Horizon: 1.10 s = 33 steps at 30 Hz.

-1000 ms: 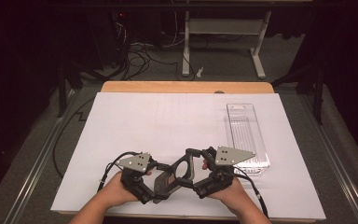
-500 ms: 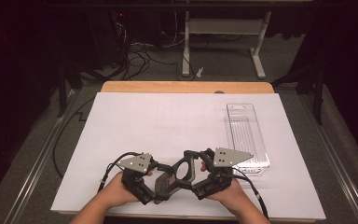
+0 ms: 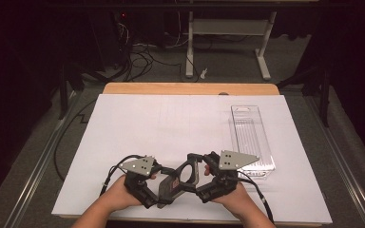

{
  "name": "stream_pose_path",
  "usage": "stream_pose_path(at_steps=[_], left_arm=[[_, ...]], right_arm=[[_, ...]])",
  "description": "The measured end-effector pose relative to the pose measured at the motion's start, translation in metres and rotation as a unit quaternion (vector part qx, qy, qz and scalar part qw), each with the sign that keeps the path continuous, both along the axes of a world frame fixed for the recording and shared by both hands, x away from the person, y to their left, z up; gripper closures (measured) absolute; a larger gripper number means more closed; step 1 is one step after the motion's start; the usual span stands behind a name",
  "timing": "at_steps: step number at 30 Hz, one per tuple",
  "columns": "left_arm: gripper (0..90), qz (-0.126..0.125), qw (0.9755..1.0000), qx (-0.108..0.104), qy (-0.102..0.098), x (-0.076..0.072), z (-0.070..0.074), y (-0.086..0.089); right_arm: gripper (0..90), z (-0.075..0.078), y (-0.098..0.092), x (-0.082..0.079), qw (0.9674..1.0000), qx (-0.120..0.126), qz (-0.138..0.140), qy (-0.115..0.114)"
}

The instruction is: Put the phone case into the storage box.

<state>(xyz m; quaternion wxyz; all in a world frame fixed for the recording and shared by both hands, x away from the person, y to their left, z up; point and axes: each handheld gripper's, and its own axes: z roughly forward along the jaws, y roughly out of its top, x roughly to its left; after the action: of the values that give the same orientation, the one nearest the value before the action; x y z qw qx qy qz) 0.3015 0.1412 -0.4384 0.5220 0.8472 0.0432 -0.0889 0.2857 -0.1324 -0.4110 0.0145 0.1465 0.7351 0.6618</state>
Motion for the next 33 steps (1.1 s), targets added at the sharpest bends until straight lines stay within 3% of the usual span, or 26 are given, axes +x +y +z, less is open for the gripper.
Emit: stream_pose_path(at_steps=[9, 33], left_arm=[[13.1, 0.001, 1.0, -0.003, -0.002, -0.0002, 0.0012, 0.0016], [13.0, -0.003, 1.0, -0.008, -0.005, -0.0006, 0.0004, 0.0002]], right_arm=[[7.2, 0.0, -0.0008, 0.0, 0.9999, 0.006, 0.009, 0.003], [13.0, 0.0015, -0.0044, -0.0017, 0.9998, 0.012, 0.007, 0.012]])
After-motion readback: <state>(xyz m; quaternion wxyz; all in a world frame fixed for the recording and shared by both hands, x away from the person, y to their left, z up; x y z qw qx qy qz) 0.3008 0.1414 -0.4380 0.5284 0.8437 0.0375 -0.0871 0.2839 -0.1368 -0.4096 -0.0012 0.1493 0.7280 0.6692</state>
